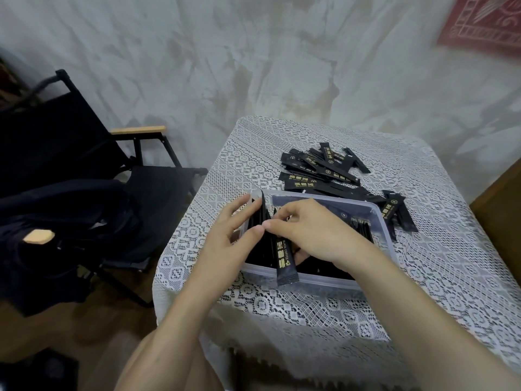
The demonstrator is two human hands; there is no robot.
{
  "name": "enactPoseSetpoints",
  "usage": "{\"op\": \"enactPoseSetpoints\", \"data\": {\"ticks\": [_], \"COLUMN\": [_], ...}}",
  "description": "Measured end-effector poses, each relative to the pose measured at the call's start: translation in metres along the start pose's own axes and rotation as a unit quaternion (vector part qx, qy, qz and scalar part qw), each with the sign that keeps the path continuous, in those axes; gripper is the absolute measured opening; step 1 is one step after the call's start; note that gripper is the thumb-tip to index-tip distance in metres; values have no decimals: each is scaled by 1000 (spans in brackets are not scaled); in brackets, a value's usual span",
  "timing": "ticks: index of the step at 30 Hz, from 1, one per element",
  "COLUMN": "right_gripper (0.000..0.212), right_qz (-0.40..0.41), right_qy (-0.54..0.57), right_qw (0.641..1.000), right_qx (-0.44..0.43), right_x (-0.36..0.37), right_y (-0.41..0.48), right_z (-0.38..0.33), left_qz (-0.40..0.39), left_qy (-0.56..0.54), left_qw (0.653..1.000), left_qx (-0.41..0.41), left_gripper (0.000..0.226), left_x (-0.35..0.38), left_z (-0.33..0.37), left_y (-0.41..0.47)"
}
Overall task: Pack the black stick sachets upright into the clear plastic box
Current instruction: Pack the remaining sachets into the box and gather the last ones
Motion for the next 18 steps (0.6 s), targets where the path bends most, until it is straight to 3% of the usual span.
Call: {"op": "enactPoseSetpoints", "data": {"ticks": [8, 18], "right_gripper": [22, 23], "right_qz": [-10, 6], "right_qy": [85, 86], "right_qw": [996, 996], "right_qx": [18, 28], "right_x": [1, 4], "right_y": [2, 2], "right_z": [-8, -9], "left_qz": [-20, 4], "left_qy": [10, -4], "left_qw": [1000, 1000], "left_qx": [-4, -15], "left_gripper": [54, 61], "left_x": [-1, 1], "left_z": [1, -2], "left_y": [-2, -3]}}
Point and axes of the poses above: each hand's wrist, its own y-axis towards the middle knuckle, its own x-axis out of the palm, z = x × y, the point moved 2 cm from there along y, towards the middle knuckle, and after that the axes turned 6 degrees about x, right-handed, at the moved point
